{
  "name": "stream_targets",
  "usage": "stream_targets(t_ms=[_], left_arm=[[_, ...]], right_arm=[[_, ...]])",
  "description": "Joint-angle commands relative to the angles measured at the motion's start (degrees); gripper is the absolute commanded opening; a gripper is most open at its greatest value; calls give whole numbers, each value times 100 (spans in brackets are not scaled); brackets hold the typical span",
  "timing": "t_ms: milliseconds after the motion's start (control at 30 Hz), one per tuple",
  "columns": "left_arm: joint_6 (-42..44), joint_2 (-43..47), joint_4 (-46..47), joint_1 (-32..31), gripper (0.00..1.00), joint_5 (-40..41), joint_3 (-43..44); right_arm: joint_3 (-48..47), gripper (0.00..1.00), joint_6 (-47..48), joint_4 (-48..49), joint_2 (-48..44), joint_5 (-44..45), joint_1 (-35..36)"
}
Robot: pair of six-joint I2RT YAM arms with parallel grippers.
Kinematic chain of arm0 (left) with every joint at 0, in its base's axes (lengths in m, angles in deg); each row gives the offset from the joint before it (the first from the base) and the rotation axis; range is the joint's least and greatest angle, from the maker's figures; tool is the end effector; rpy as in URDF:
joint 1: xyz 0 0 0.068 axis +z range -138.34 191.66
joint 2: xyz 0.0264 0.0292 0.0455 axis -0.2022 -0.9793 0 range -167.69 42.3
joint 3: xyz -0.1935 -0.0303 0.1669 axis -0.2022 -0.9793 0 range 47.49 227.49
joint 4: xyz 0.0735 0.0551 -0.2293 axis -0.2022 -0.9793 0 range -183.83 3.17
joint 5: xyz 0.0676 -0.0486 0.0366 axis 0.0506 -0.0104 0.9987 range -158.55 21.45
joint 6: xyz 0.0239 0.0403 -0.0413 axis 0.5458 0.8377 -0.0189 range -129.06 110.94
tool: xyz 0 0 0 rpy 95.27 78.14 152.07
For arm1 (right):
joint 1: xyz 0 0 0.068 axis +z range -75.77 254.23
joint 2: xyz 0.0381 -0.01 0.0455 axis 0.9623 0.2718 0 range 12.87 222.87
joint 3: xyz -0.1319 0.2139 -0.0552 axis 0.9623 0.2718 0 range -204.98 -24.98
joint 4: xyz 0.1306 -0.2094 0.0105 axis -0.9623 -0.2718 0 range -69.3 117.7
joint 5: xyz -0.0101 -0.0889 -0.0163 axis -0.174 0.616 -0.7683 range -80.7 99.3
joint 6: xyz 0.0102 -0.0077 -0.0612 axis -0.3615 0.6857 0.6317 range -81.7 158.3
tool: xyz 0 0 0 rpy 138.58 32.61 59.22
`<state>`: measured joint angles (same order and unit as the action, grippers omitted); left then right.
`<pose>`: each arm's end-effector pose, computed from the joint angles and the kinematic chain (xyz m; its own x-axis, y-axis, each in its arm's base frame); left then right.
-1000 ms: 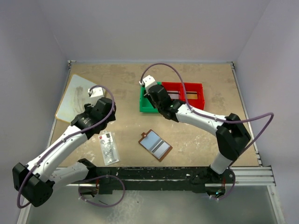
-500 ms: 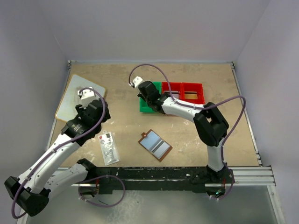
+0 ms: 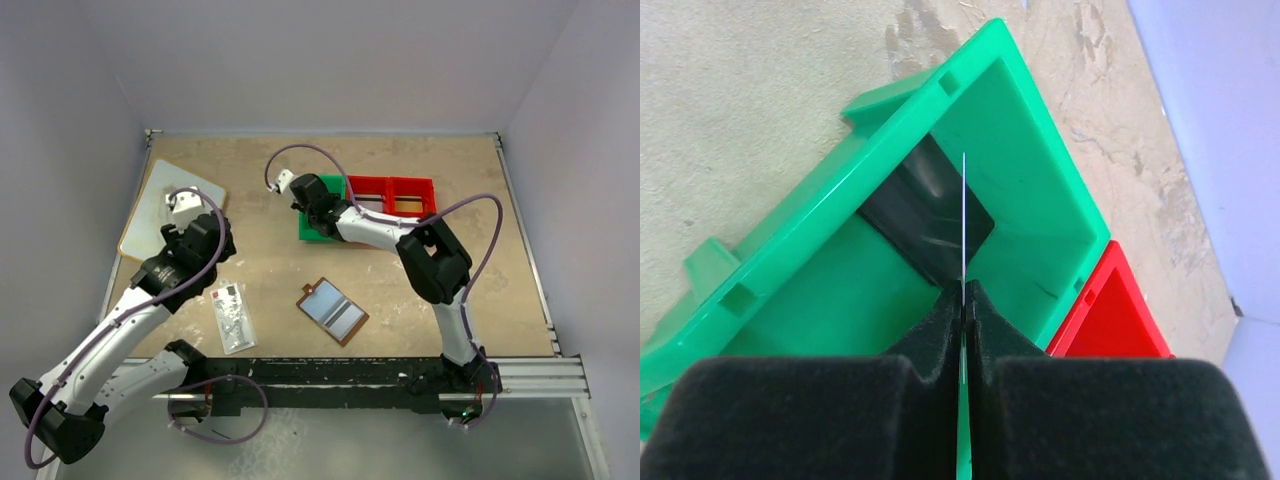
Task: Take the credit cards out of the card holder
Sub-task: Place the credit card in the storage box.
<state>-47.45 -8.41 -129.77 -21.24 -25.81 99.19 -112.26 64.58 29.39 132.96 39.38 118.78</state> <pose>0.1624 -0.0665 0.2966 -0.4244 -0.2686 -0.8647 -0.3680 0.9237 -0.1063 0.3505 0.3117 0.1945 -0.1967 -0.7314 -0.6529 -0.4332 0.6623 -0.6113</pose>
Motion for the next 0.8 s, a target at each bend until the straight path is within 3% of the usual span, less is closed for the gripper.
stream_targets(t_ms=[0, 500, 633, 767], left_arm=[[-63, 183, 107, 25, 69, 234, -8], [-59, 194, 120, 27, 69, 244, -18], [-63, 193, 115, 26, 68, 235, -12], [-61, 167, 119, 30, 68, 235, -12]], right_arm=[[-299, 0, 569, 418, 38, 76, -144], [-474, 2, 967, 446, 451, -345, -317], [-431, 5, 977, 506, 522, -379, -360], [-368, 16, 936, 439, 485, -469, -364]])
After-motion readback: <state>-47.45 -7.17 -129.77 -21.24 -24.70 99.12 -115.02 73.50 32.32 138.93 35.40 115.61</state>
